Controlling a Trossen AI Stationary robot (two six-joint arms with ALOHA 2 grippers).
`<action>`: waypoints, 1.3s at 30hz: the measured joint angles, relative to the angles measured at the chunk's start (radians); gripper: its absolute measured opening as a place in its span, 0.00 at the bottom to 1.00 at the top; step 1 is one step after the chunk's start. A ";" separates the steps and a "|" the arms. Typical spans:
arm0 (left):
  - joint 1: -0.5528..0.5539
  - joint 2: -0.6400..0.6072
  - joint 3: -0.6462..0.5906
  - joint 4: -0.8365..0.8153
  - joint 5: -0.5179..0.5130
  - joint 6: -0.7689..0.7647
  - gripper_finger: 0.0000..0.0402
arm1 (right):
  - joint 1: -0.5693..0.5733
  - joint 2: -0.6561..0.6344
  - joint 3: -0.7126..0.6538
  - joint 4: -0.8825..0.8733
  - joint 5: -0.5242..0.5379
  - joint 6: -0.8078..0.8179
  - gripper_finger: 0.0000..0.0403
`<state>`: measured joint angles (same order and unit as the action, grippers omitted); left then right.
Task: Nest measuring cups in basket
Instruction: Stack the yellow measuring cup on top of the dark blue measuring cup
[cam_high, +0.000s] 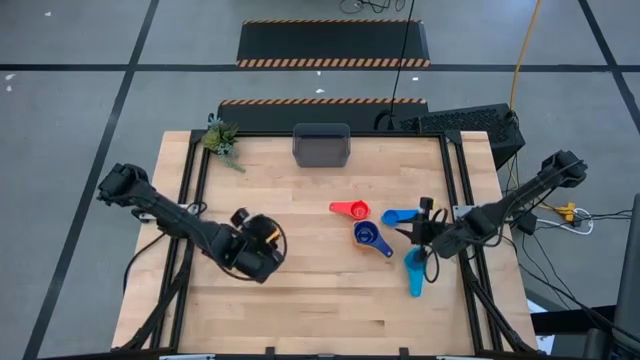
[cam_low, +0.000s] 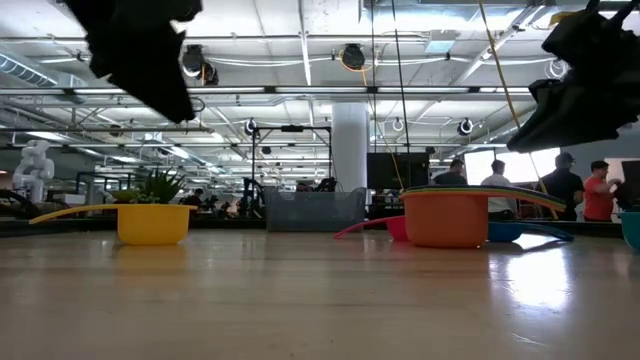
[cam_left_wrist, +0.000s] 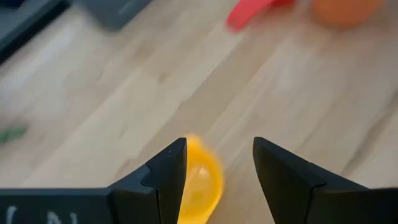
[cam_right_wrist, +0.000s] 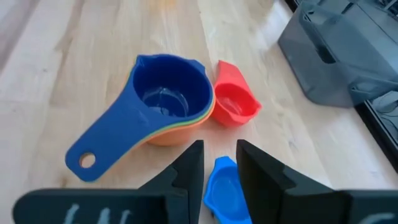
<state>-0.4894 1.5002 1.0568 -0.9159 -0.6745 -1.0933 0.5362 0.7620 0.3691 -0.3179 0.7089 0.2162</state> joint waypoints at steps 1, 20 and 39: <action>-0.007 0.000 -0.007 -0.038 0.013 -0.042 0.46 | 0.000 -0.004 0.000 0.002 -0.001 0.002 0.21; -0.184 -0.002 -0.200 -0.038 0.226 -0.339 0.77 | 0.002 -0.014 0.000 0.075 -0.108 -0.019 0.21; -0.207 -0.002 -0.422 0.333 0.224 -0.232 0.84 | 0.002 -0.014 0.000 0.074 -0.112 -0.019 0.21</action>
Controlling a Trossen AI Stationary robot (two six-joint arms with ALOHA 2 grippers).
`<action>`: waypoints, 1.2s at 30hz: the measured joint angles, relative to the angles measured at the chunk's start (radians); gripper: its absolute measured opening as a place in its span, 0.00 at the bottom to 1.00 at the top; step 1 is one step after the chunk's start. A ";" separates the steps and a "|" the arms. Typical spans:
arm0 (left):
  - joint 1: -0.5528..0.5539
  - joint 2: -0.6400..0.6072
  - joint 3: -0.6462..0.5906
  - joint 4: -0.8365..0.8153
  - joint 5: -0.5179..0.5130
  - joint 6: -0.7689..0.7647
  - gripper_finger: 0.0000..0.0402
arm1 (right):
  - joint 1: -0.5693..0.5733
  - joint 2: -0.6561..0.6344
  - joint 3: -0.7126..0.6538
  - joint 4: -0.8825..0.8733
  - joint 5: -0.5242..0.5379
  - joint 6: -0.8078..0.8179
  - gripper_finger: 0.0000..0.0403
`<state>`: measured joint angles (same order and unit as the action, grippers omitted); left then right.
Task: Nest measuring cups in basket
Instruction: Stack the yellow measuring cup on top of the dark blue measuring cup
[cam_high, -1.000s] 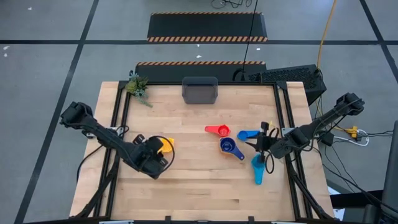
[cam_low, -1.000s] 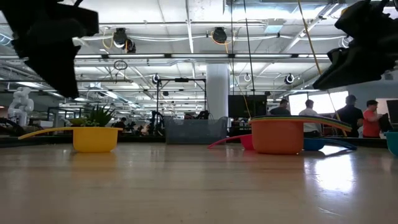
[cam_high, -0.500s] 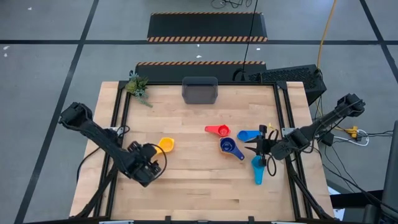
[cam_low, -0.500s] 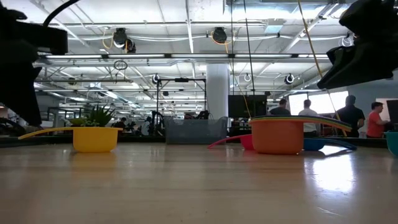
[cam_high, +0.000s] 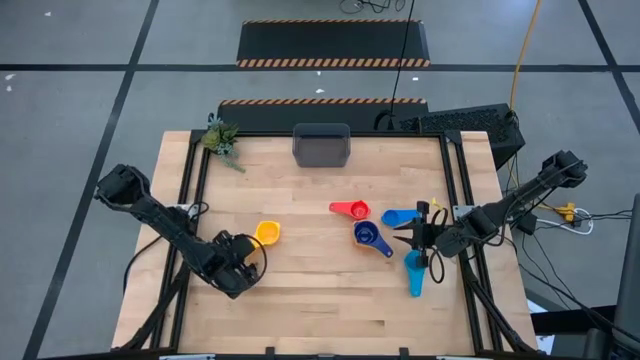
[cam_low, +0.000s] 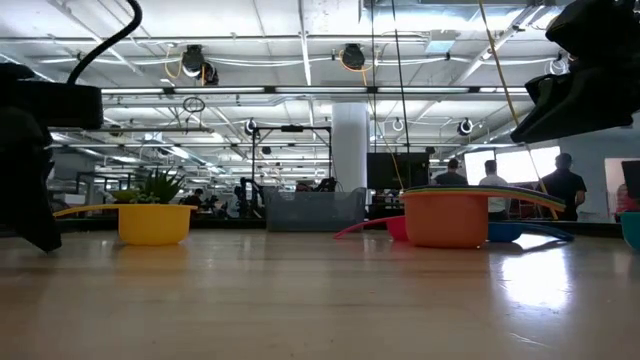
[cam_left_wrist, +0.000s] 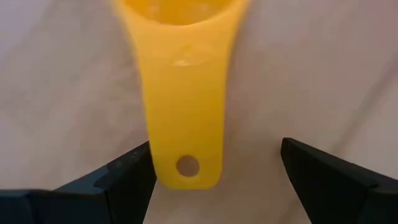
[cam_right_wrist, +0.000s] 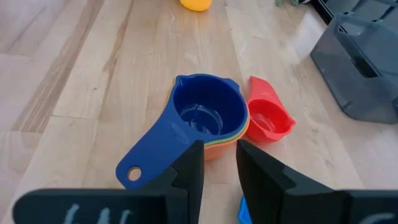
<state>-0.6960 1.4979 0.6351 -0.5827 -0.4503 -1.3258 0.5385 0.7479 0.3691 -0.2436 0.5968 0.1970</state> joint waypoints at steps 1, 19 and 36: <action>0.000 0.000 0.000 0.033 -0.003 0.018 0.84 | 0.000 0.000 0.000 0.000 0.000 0.000 0.21; 0.001 0.000 0.028 0.545 -0.060 0.496 0.83 | 0.000 0.000 0.000 0.000 0.000 0.003 0.21; 0.002 0.015 0.159 0.382 -0.277 1.008 0.63 | 0.000 0.000 0.000 0.001 0.000 0.031 0.21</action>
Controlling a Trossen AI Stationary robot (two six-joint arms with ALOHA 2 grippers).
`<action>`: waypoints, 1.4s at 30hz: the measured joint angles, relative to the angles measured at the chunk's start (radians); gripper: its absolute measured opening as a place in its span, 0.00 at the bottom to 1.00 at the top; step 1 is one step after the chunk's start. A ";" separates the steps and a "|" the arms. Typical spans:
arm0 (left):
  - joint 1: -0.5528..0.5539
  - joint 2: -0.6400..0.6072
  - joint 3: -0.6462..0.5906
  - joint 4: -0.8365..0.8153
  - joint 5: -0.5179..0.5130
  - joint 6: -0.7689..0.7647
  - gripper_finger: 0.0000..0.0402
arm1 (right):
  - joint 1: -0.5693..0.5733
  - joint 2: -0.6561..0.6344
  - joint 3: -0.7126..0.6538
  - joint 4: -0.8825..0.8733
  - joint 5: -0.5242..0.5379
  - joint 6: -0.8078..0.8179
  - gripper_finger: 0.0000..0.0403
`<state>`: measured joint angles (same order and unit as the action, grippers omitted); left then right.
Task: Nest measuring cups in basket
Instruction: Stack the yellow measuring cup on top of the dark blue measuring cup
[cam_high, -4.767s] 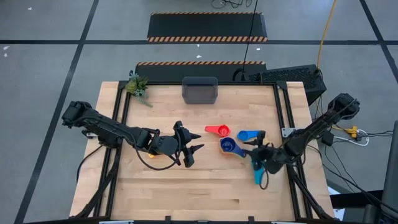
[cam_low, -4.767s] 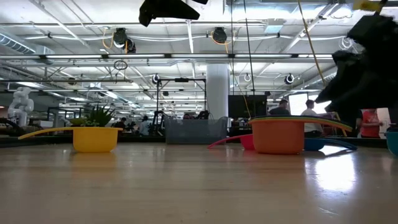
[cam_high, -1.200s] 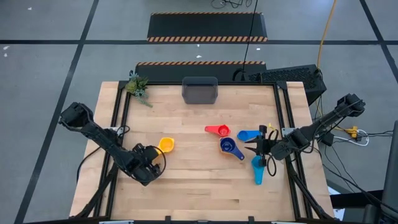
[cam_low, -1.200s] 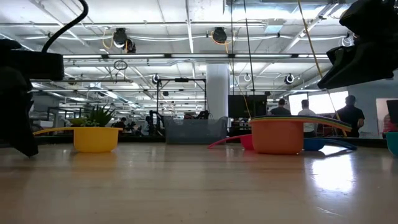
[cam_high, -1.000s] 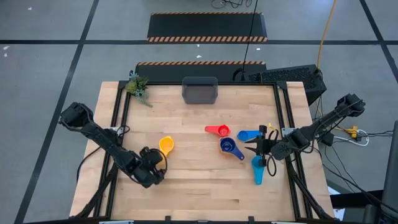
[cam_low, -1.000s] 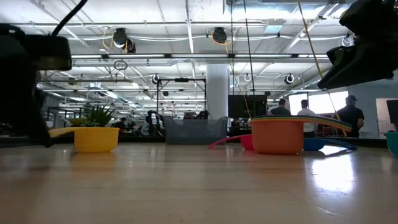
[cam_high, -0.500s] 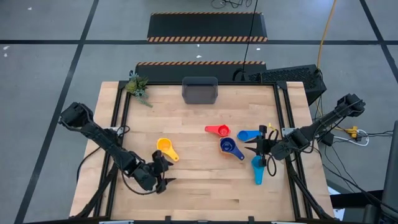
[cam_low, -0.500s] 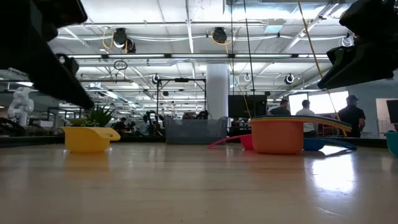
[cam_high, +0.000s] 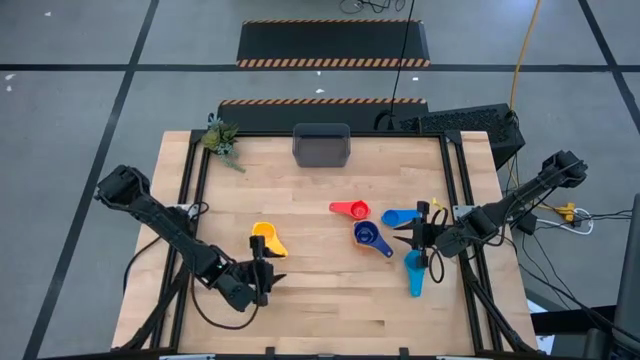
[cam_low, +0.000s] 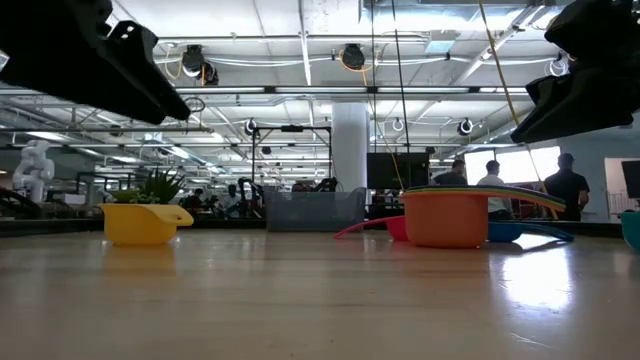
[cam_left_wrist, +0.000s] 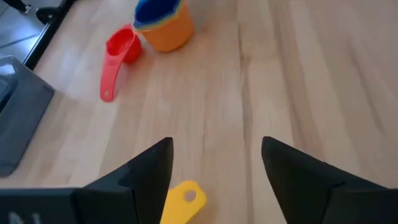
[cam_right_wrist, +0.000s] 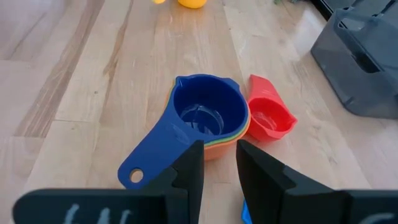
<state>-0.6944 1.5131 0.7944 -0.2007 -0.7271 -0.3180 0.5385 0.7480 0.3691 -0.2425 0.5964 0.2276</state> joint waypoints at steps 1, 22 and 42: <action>0.000 0.006 0.002 -0.024 0.001 0.000 0.64 | 0.000 0.000 0.000 0.004 0.000 0.000 0.21; 0.006 0.267 0.002 -0.154 -0.218 0.315 0.63 | 0.000 0.000 0.000 0.044 0.030 -0.004 0.21; 0.025 0.299 0.005 -0.186 -0.221 0.495 0.24 | 0.000 0.000 0.000 0.044 0.034 -0.008 0.21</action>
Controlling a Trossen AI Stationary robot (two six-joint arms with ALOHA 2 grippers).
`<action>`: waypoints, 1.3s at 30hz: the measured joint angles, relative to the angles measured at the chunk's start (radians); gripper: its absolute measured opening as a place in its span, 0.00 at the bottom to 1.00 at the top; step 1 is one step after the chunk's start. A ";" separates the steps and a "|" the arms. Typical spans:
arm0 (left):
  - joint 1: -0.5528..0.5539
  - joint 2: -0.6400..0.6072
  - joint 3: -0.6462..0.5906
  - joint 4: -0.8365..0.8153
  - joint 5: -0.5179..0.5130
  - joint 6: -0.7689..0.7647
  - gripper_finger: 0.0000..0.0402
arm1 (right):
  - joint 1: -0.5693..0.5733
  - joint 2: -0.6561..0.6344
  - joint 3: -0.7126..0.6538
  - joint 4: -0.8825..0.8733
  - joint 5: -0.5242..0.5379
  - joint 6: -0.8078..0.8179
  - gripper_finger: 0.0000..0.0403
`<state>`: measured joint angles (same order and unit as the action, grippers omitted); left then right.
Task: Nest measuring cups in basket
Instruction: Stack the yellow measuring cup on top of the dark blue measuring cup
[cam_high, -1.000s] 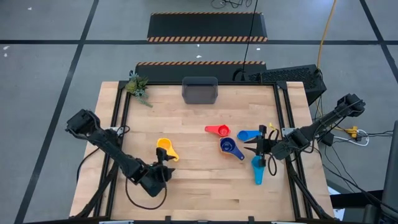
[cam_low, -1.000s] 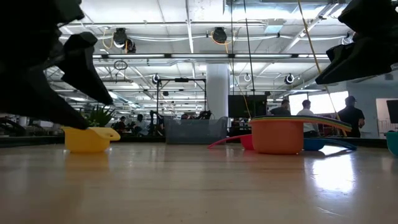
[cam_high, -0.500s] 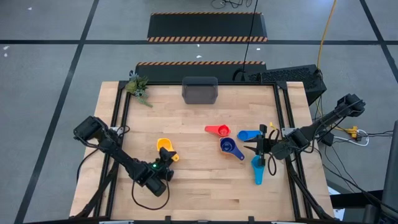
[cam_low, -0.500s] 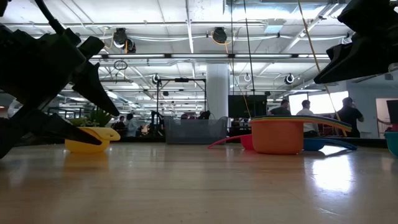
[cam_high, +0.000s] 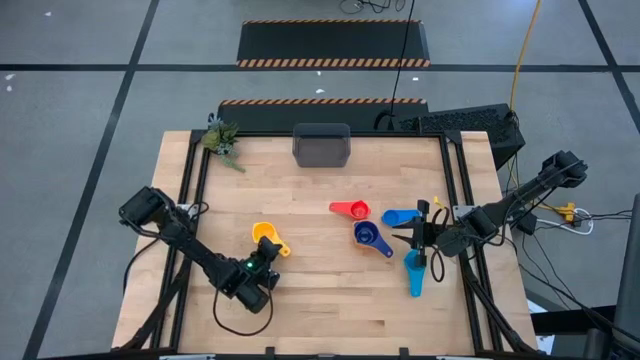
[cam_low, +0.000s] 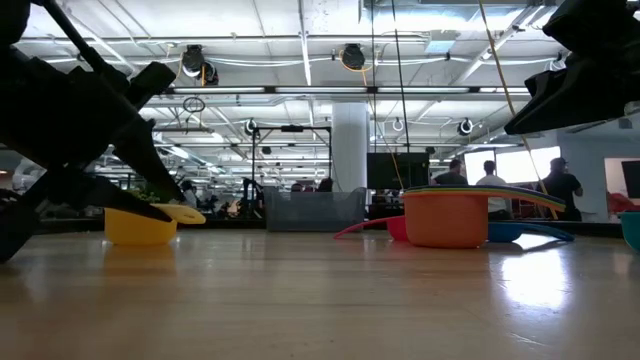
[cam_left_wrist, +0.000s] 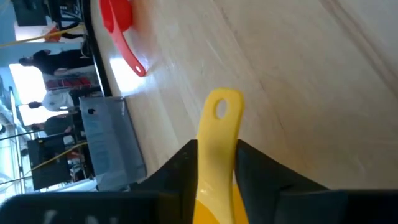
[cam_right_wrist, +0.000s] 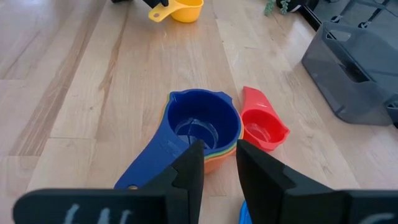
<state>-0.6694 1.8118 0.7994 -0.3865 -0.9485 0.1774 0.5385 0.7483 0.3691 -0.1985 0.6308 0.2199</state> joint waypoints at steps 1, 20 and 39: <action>0.002 0.000 0.000 0.000 0.000 -0.001 0.21 | 0.000 0.000 0.000 0.001 0.000 0.000 0.21; 0.056 -0.044 -0.001 0.123 0.003 0.020 0.02 | -0.001 0.002 0.000 0.256 0.007 -0.136 0.21; 0.301 -0.135 0.188 0.133 0.098 0.053 0.02 | 0.001 0.196 0.130 0.339 0.105 -0.299 0.21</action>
<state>-0.3685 1.6766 0.9874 -0.2537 -0.8504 0.2306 0.5392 0.9439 0.4987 0.1409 0.7361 -0.0789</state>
